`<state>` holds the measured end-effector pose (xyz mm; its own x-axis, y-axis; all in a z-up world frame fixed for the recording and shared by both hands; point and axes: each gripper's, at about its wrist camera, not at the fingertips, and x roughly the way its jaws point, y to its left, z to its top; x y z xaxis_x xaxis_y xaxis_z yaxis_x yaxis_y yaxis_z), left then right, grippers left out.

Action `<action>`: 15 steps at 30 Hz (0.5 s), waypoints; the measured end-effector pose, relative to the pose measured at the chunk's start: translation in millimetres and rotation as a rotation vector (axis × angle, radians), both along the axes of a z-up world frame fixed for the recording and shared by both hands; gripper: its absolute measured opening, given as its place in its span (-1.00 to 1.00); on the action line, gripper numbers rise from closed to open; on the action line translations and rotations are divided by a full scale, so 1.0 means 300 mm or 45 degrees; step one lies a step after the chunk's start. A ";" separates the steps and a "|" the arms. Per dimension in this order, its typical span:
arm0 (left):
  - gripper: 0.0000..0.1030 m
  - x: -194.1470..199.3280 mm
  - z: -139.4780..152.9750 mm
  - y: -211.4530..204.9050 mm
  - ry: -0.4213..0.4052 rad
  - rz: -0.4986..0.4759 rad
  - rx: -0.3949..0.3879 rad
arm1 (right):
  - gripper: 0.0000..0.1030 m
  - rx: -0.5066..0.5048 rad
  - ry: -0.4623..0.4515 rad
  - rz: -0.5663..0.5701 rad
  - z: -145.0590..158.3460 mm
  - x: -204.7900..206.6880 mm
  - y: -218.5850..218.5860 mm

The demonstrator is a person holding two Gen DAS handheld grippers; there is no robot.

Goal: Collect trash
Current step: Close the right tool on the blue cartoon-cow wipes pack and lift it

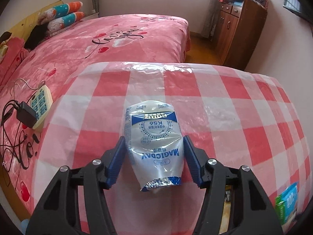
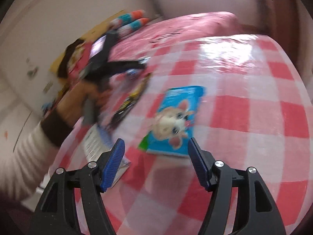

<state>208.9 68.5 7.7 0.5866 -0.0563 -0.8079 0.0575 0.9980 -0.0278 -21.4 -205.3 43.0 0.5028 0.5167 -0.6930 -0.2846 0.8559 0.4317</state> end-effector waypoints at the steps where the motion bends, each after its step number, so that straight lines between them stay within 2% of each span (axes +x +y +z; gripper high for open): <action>1: 0.16 -0.012 -0.001 -0.001 -0.002 -0.003 -0.002 | 0.31 -0.007 -0.001 -0.014 -0.001 0.011 -0.005; 2: 0.16 -0.023 0.000 -0.001 -0.004 -0.006 -0.004 | 0.31 -0.032 -0.005 -0.034 0.000 0.023 0.003; 4: 0.16 -0.048 -0.001 -0.002 -0.010 -0.013 -0.010 | 0.48 -0.067 -0.014 -0.043 -0.002 0.045 0.016; 7: 0.16 -0.090 -0.003 -0.001 -0.020 -0.021 -0.022 | 0.64 -0.147 -0.041 -0.043 -0.008 0.071 0.062; 13: 0.16 -0.177 -0.005 -0.005 -0.033 -0.063 -0.041 | 0.75 -0.420 -0.134 0.006 -0.025 0.116 0.152; 15: 0.15 -0.215 -0.005 -0.019 -0.033 -0.094 -0.049 | 0.77 -0.474 -0.159 0.052 -0.032 0.128 0.169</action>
